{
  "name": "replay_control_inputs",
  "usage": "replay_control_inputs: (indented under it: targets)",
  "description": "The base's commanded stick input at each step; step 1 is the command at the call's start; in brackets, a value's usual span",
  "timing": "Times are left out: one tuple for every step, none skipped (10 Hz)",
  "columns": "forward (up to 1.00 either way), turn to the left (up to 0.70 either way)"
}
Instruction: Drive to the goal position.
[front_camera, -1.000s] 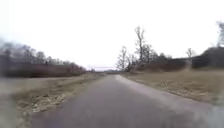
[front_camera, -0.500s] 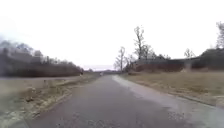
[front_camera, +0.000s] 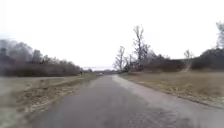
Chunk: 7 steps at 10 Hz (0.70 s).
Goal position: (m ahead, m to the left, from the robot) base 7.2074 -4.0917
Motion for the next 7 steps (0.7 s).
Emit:
replay_control_inputs:
  targets:
    - [1.00,0.40]
    - [1.00,0.20]
    - [1.00,0.00]
    - [1.00,0.00]
    - [1.00,0.00]
    - [1.00,0.00]
    - [1.00,0.00]
